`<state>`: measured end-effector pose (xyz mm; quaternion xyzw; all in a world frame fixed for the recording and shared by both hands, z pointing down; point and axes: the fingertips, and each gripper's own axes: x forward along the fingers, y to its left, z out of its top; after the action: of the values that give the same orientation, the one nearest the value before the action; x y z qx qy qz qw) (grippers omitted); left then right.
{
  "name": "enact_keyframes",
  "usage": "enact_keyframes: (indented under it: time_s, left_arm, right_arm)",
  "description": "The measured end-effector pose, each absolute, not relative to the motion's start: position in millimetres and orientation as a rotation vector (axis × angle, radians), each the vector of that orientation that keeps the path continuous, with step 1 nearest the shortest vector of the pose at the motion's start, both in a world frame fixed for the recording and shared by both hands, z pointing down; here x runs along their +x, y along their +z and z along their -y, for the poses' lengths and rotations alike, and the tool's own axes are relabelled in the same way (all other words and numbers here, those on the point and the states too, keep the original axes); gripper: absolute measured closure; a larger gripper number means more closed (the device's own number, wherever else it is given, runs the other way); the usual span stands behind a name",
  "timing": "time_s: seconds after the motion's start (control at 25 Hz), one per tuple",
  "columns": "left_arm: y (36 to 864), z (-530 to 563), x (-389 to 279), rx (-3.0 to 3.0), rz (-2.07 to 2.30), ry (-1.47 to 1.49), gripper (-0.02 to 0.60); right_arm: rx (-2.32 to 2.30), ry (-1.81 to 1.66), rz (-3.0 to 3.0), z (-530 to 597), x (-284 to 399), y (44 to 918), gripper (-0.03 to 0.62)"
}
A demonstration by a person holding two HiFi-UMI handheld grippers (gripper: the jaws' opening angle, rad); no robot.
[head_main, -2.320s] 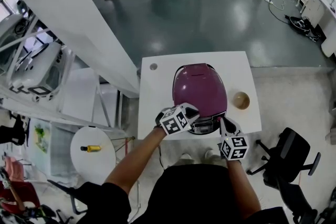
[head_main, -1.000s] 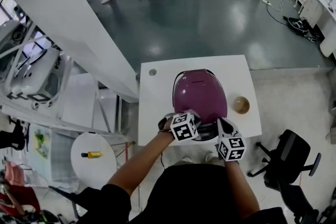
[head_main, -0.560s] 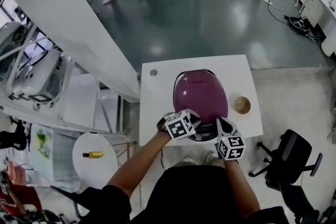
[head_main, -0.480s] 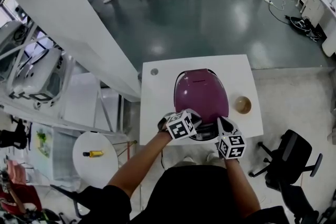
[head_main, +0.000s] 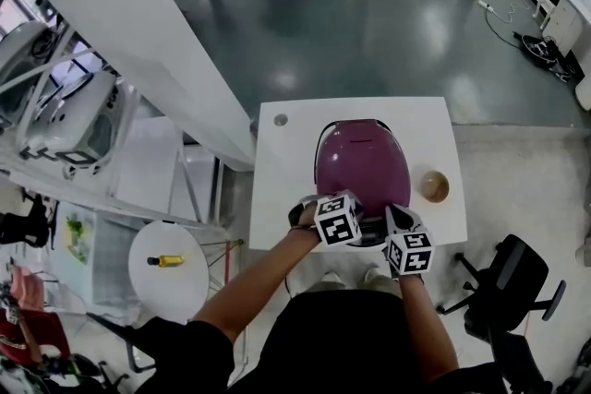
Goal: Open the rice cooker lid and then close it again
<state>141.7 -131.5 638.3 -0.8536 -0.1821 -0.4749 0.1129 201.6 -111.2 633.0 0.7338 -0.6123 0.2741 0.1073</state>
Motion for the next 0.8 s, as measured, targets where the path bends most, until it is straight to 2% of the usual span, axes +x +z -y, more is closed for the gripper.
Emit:
enact_keyframes:
  time_s: [0.8]
  left_arm:
    - [639,123,146,-2.535,0.616,-1.347,0.578]
  right_arm:
    - [2.245,0.776,1.828,94,209,617,0.594]
